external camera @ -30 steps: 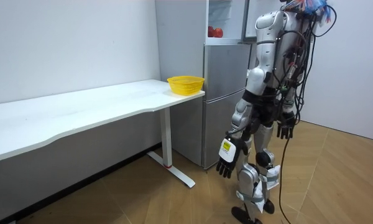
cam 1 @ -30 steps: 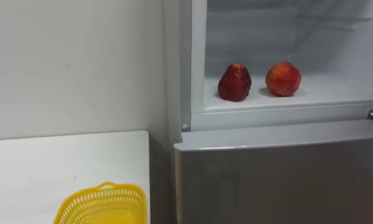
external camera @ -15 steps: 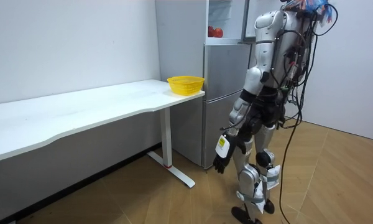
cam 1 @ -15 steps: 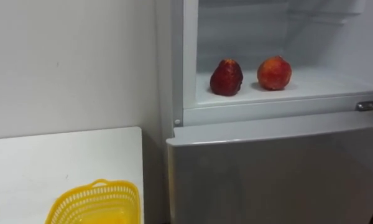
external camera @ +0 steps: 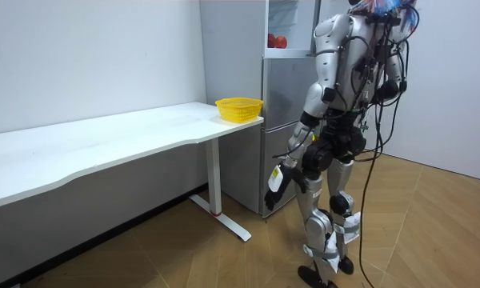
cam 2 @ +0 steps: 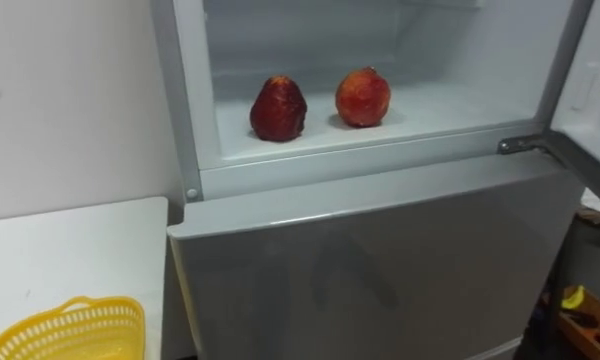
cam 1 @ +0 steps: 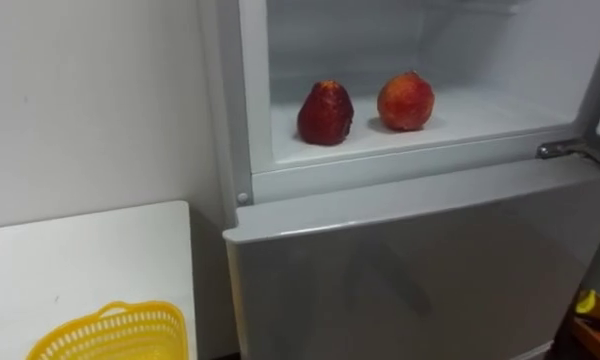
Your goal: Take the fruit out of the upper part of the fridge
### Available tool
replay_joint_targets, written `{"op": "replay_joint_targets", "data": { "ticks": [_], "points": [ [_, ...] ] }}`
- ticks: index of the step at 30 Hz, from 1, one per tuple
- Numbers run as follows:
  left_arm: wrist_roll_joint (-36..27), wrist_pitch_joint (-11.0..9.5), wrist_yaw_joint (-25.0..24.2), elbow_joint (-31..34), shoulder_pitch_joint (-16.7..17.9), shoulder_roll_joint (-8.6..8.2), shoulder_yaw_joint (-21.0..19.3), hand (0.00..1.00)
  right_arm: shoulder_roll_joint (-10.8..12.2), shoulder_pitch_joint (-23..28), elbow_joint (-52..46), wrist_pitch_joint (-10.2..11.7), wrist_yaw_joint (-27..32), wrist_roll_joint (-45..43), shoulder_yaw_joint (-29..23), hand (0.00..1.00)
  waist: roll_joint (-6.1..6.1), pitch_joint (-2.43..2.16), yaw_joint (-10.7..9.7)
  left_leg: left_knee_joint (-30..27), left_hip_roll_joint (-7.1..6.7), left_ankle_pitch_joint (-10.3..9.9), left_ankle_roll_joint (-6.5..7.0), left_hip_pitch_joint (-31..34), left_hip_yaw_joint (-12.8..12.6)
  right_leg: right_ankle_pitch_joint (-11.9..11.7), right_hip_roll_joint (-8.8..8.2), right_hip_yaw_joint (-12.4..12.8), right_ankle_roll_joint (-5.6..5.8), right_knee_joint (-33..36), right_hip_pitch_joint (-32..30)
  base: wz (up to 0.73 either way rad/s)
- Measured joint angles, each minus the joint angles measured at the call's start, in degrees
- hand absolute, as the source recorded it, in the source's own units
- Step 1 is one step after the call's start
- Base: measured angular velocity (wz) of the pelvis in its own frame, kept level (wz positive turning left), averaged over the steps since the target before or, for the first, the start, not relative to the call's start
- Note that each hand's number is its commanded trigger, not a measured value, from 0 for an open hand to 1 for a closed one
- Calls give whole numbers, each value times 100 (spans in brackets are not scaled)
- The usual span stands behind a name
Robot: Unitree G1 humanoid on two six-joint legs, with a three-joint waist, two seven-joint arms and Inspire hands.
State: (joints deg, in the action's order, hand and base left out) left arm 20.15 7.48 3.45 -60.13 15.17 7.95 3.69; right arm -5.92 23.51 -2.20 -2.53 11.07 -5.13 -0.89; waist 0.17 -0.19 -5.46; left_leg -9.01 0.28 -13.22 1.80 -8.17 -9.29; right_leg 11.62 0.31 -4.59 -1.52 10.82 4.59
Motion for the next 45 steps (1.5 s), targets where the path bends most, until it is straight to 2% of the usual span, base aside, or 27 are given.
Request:
{"op": "replay_joint_targets", "data": {
  "ticks": [4,5,8,10,12,14,18,20,22,27,34,36,41,45],
  "points": [
    [-182,-197,9,-76,32,22,90,0,-22,-3,-694,81,163,-47,-55,0,0,-7,-64,-6,4,0,0,67,-173,-1,24,146,1,98,-166,-21],
    [-273,-294,10,-197,9,65,123,0,-46,-4,-927,188,254,-49,-70,0,4,0,-88,-4,6,0,0,70,-190,-19,58,181,2,91,-173,-15],
    [-319,-342,-1,-326,0,95,160,0,-39,-128,-1385,465,413,-165,-165,0,23,-3,-95,-6,23,-1,0,52,-292,-57,84,281,3,78,-173,-12],
    [-315,-429,-36,-348,-11,95,210,0,-41,-210,-1743,504,515,-255,-238,0,52,-5,-95,12,22,-2,0,56,-294,-63,86,284,9,85,-187,2],
    [-392,-527,-55,-397,-30,110,269,0,-58,-434,-2138,657,730,-327,-262,0,103,-14,-83,77,21,-4,0,70,-297,-78,107,292,16,107,-247,0],
    [-495,-538,-59,-428,-72,159,406,0,-69,-574,-2315,804,872,-340,-223,0,110,-12,-62,88,17,-5,0,85,-297,-109,125,293,10,100,-269,0],
    [-492,-543,-145,-509,-193,173,438,0,-176,-755,-2646,831,1036,-654,37,0,115,-27,87,125,39,-16,-5,120,-291,-149,165,277,-15,93,-320,0],
    [-493,-543,-192,-526,-218,173,444,0,-199,-886,-2656,832,1051,-834,115,0,110,-29,97,116,44,-14,-8,125,-280,-156,168,259,-21,90,-314,0],
    [-493,-546,-226,-528,-224,180,447,0,-325,-1038,-2657,832,1093,-913,159,0,104,-28,106,109,44,-13,-9,124,-277,-156,166,243,-22,88,-310,2],
    [-487,-588,-335,-773,-342,227,437,0,-580,-1589,-2657,936,1246,-921,170,0,-43,24,125,18,49,-12,-10,142,-279,-161,155,217,-29,24,-260,2],
    [-468,-617,-360,-957,-440,230,417,0,-673,-2050,-2590,1062,1332,-883,1,0,-167,16,192,16,48,-12,-11,166,-140,-180,144,103,-33,-21,-207,8],
    [-427,-618,-357,-943,-441,236,335,0,-703,-2334,-2309,1075,1345,-700,-198,0,-198,28,236,-4,53,-12,-10,154,-104,-179,108,-41,-31,-29,-166,12],
    [-430,-617,-420,-908,-433,251,327,0,-793,-2870,-1987,1062,1465,-184,-330,0,-251,66,379,-38,26,-12,-10,170,29,-177,83,-175,-28,-34,-149,13],
    [-422,-614,-493,-904,-438,252,314,0,-798,-3362,-1670,1067,1477,-163,-313,0,-300,34,565,-63,25,-12,-10,159,45,-178,78,-192,-30,-50,-114,2]
  ]
}}
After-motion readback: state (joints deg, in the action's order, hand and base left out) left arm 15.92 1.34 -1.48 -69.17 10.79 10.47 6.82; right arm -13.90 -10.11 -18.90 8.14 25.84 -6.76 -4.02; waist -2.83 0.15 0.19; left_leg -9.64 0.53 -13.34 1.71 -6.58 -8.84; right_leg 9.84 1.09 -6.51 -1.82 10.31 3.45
